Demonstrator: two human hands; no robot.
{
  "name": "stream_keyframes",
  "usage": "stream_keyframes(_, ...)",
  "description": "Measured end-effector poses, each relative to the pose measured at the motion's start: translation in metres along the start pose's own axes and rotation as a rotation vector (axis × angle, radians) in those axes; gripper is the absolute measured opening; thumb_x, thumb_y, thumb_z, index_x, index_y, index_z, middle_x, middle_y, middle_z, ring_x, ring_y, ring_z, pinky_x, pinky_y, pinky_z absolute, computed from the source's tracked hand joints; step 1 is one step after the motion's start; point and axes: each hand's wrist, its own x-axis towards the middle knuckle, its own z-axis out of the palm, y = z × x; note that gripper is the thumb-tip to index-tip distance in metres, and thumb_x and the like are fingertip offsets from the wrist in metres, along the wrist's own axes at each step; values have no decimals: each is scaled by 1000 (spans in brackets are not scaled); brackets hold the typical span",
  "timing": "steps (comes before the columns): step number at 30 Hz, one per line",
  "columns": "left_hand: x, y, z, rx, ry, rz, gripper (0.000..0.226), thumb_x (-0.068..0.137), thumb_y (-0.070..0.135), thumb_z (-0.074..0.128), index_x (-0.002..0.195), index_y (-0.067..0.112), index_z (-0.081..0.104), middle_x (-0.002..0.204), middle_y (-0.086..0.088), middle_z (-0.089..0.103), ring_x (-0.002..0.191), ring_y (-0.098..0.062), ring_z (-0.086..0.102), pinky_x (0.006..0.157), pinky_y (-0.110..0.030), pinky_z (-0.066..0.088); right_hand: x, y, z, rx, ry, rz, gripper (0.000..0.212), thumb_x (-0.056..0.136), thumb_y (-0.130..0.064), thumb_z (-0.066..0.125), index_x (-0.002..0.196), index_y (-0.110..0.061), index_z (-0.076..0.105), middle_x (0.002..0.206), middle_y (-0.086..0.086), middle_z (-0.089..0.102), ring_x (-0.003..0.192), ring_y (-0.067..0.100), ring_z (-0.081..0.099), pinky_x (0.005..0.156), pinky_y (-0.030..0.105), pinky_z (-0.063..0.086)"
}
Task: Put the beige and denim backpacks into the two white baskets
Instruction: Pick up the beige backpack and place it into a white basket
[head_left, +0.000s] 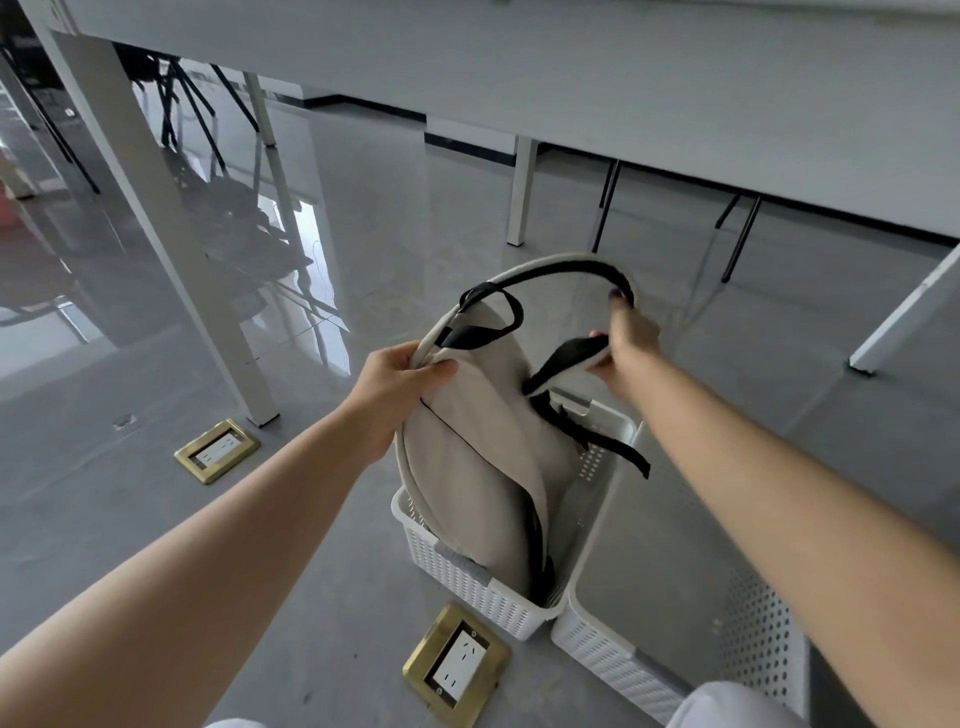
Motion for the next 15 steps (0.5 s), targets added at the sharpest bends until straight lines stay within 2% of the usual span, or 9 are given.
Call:
stream_keyframes(2,1,-1,1,2,30,6,13,84,6,67,96,8,72,95,-15,69,85,-25,65,90,-48,53,2,42,-6,-262,46,-125,60,87,-40,59,126,-4,33,126,19,57,111,38,58,94,47,49)
stream_keyframes(3,1,-1,0,1,42,10,10,84,6,67,92,11,72,94,-15,69,84,-25,64,91,-48,53,2,65,-12,-455,9,-192,62,87,-33,60,128,2,29,130,23,52,118,41,53,97,45,44)
stream_keyframes(5,1,-2,-1,-1,51,18,11,85,6,66,89,14,72,93,-13,70,83,-24,65,90,-47,53,-3,103,-28,-846,-105,-187,68,84,-27,62,132,3,24,132,24,46,124,43,46,100,44,38)
stream_keyframes(7,1,-2,0,14,38,24,14,85,5,66,90,16,72,93,-10,72,83,-23,67,88,-44,54,1,131,-41,-1216,-249,-156,73,81,-31,63,134,-2,23,135,21,43,127,40,42,104,46,32)
stream_keyframes(8,0,-2,2,28,28,25,15,85,6,66,91,17,73,93,-10,73,82,-22,67,88,-43,55,6,139,-45,-1312,-307,-204,78,77,-35,65,135,-3,25,137,20,42,130,39,40,107,46,31)
stream_keyframes(10,0,-2,6,50,14,26,15,85,6,66,93,18,73,96,-11,74,84,-23,68,89,-43,56,10,142,-38,-1271,-391,-262,83,71,-38,71,135,-5,30,134,14,46,127,34,43,107,44,34)
stream_keyframes(13,3,0,11,56,25,29,16,85,6,66,95,15,73,104,-17,73,86,-24,68,90,-45,56,3,136,-25,-926,-337,-309,47,85,-22,66,119,-12,35,113,4,55,102,24,56,91,41,47)
stream_keyframes(14,4,0,12,56,27,28,15,85,6,66,95,15,73,104,-18,73,86,-24,68,90,-45,56,4,140,-24,-961,-280,-345,44,87,-20,63,120,-9,37,115,8,55,102,25,55,90,39,46)
stream_keyframes(15,4,0,12,59,23,26,15,85,6,66,95,15,73,103,-17,73,85,-24,68,89,-44,56,3,144,-24,-1056,-308,-350,44,87,-18,62,123,-5,40,117,12,55,105,29,55,91,37,45)
